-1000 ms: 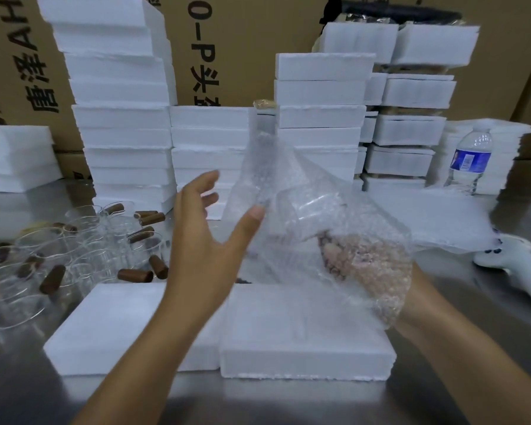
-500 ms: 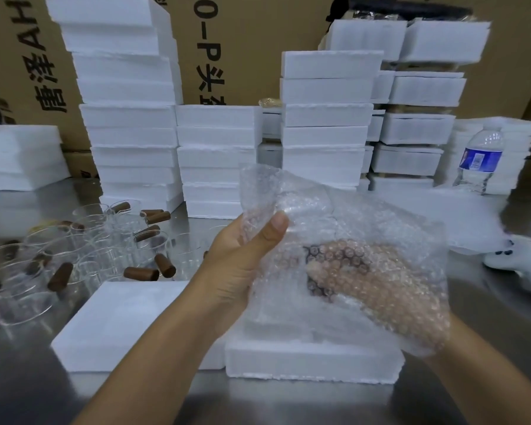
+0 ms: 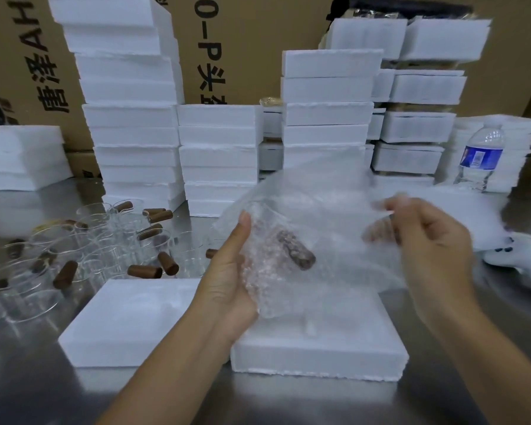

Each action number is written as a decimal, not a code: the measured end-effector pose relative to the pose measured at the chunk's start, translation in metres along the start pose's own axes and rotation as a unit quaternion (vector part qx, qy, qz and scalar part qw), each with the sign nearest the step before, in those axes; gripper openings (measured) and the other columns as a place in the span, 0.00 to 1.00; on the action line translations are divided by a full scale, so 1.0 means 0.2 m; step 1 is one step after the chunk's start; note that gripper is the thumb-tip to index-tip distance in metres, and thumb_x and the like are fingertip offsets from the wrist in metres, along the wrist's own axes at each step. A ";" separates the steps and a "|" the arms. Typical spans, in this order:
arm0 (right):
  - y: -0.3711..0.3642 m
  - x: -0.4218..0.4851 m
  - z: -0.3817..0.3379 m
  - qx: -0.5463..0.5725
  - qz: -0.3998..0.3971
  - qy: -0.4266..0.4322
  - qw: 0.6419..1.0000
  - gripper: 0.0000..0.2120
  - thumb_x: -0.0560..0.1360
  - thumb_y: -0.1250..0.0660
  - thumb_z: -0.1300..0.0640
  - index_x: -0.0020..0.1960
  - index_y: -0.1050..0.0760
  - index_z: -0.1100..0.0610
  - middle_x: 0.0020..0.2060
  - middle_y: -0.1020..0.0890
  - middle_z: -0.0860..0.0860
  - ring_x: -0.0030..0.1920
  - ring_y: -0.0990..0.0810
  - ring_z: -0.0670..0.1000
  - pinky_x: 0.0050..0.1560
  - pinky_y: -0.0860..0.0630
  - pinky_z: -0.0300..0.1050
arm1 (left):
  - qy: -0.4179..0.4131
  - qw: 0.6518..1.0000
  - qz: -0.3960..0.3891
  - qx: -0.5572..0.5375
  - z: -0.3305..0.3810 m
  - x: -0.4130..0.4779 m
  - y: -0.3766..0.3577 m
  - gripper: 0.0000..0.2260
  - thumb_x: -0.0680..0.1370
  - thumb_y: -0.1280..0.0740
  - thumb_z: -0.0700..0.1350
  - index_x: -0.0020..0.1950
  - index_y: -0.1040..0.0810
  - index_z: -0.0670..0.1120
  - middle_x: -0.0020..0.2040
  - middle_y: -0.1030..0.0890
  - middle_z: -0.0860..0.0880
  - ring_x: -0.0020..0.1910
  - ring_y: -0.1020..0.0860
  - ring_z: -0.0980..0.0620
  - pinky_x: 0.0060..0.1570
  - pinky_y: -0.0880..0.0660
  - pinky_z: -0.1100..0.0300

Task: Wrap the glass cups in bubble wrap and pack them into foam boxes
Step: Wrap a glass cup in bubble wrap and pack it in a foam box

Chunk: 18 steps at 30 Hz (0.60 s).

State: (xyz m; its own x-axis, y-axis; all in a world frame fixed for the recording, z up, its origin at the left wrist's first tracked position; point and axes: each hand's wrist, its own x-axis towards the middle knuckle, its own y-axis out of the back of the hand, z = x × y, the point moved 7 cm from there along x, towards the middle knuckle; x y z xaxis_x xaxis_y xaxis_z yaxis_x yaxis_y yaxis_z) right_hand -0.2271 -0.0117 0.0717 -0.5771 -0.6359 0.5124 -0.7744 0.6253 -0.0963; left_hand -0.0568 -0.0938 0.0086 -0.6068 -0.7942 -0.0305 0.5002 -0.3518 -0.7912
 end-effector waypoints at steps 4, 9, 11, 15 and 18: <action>0.09 0.00 0.08 0.029 0.119 -0.007 0.992 0.14 0.70 0.39 0.35 0.47 0.28 0.44 0.36 0.18 0.39 0.41 0.21 0.36 0.45 0.26 0.30 | -0.039 0.998 0.001 -0.043 0.06 -0.01 0.02 0.25 0.65 0.28 0.50 0.60 0.20 0.42 0.57 0.18 0.41 0.54 0.18 0.42 0.48 0.20 0.46; -0.16 -0.04 0.25 0.084 -0.132 -0.185 0.970 0.45 0.42 0.32 0.22 0.50 0.27 0.48 0.46 0.16 0.49 0.48 0.16 0.49 0.53 0.24 0.42 | -0.106 0.992 0.006 -0.069 0.12 0.00 0.04 0.27 0.68 0.31 0.50 0.66 0.25 0.45 0.61 0.20 0.42 0.60 0.22 0.42 0.61 0.28 0.44; -0.23 -0.09 0.25 0.085 -0.224 -0.200 0.950 0.46 0.48 0.25 0.30 0.58 0.28 0.54 0.47 0.15 0.52 0.48 0.16 0.51 0.53 0.21 0.43 | -0.110 0.991 -0.017 -0.079 0.12 0.00 0.03 0.29 0.69 0.31 0.51 0.68 0.27 0.45 0.63 0.22 0.41 0.63 0.24 0.40 0.67 0.33 0.41; -0.26 -0.14 0.20 0.039 -0.289 -0.155 0.944 0.18 0.62 0.28 0.48 0.48 0.19 0.57 0.41 0.14 0.54 0.43 0.15 0.51 0.53 0.22 0.42 | -0.105 0.991 -0.048 -0.070 0.11 0.01 0.01 0.28 0.70 0.33 0.53 0.68 0.27 0.45 0.63 0.22 0.41 0.62 0.24 0.40 0.63 0.30 0.40; -0.21 -0.10 0.17 0.061 -0.239 -0.131 0.960 0.13 0.60 0.30 0.47 0.38 0.19 0.55 0.37 0.15 0.52 0.40 0.16 0.49 0.50 0.21 0.40 | -0.097 0.993 -0.037 -0.058 0.09 0.01 0.01 0.26 0.68 0.30 0.51 0.64 0.24 0.44 0.60 0.20 0.42 0.59 0.21 0.41 0.56 0.24 0.43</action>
State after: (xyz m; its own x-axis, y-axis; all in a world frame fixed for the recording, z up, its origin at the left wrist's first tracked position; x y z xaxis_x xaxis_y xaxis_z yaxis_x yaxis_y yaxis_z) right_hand -0.1912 -0.0405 0.0371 -0.1806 -0.9393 0.2918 -0.9826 0.1854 -0.0112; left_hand -0.0451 -0.1051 0.0172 -0.5031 -0.8529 0.1392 0.3770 -0.3615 -0.8528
